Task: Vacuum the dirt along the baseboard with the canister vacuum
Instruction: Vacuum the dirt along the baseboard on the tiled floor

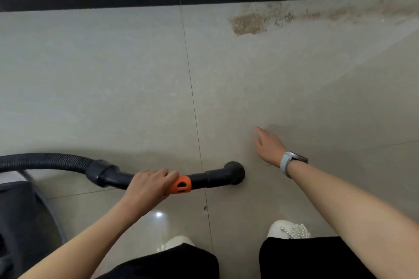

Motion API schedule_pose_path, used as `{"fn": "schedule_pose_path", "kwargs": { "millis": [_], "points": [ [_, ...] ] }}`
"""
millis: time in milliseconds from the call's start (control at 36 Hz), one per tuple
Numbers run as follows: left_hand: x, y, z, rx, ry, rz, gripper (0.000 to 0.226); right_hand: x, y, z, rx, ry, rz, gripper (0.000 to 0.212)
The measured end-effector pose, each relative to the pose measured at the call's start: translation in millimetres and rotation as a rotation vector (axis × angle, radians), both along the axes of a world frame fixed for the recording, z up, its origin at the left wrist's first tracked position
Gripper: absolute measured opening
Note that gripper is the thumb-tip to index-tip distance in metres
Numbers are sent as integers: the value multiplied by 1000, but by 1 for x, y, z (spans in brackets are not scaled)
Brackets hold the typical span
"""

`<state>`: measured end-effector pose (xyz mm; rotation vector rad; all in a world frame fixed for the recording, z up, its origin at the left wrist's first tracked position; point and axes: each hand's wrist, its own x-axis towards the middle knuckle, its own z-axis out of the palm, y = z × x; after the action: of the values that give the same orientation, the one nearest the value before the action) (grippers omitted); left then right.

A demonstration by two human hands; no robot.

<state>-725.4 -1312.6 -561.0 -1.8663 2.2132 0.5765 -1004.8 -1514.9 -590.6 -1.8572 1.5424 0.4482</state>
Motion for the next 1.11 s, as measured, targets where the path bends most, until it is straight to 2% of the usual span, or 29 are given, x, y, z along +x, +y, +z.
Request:
{"fn": "schedule_pose_path", "kwargs": {
  "millis": [111,222,389,583,694,778,917,1028,1111],
  "points": [
    [40,5,3,-80,-92,202,62,5,14,-17,22,121,53,55],
    [62,-16,4,-76,-155,402,47,18,27,-21,8,205,112,64],
    [56,-77,12,-38,-156,624,29,50,35,-24,30,169,303,68],
    [36,-130,-1,5,-98,604,27,80,14,-25,47,171,312,68],
    [59,-159,-2,-32,-95,737,26,94,-8,-19,133,200,301,62],
    [89,-176,6,5,-29,833,35,106,-24,-8,187,149,196,56],
    [106,-164,9,170,107,742,44,141,-42,30,158,-42,-20,35],
    [99,-138,15,156,29,752,51,204,-52,47,231,-227,-249,32],
    [102,-130,18,135,-41,787,50,257,-54,50,322,-336,-295,31]
  ]
}}
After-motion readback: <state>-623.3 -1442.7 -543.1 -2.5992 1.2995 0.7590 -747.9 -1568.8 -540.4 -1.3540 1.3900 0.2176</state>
